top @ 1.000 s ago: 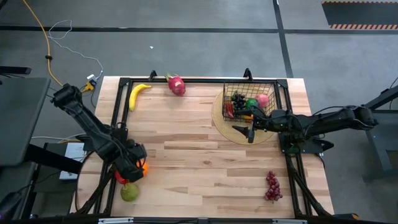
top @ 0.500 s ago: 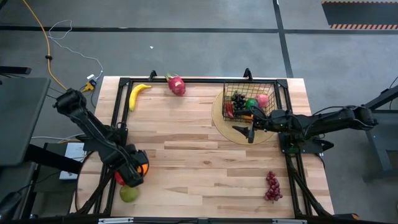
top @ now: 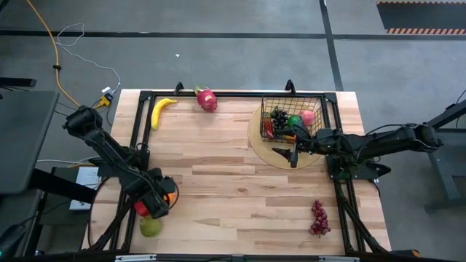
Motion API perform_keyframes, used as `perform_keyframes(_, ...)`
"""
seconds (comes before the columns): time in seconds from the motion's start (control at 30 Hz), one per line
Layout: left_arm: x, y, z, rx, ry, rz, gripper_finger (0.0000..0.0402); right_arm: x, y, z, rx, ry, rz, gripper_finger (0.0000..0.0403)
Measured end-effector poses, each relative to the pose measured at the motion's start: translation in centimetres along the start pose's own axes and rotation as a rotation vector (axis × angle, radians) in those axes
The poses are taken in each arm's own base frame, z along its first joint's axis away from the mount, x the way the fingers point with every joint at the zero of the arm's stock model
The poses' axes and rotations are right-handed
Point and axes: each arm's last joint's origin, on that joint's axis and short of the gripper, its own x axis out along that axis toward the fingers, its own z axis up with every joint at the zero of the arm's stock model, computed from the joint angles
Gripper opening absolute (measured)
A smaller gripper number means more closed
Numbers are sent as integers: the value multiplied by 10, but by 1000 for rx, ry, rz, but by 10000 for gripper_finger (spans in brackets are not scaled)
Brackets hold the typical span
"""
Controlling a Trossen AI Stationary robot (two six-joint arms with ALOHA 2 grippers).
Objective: Build produce basket
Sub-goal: Put the orange into the wire basket
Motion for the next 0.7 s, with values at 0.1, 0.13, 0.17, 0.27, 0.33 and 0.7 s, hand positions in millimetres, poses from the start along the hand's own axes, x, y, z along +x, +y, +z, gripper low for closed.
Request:
perform_keyframes(0.1, -1, 4, 5, 43, -47, 20, 264, 0, 0, 0, 1, -3, 0, 355)
perform_keyframes(0.13, -2, 6, 7, 58, -75, 35, 264, 0, 0, 0, 2, -3, 1, 355)
perform_keyframes(0.17, -4, 7, 10, 78, -109, 53, 264, 0, 0, 0, 5, -3, 1, 355)
perform_keyframes(0.27, -19, 9, 25, 143, -264, 87, 268, 0, 0, 1, 8, -6, 9, 355)
perform_keyframes(0.33, -32, 13, 37, 187, -401, 139, 279, 0, 1, 3, 16, -28, 15, 355)
perform_keyframes(0.7, -84, 49, 113, 348, -1051, 12, 276, 22, 7, 2, 242, -89, 87, 355)
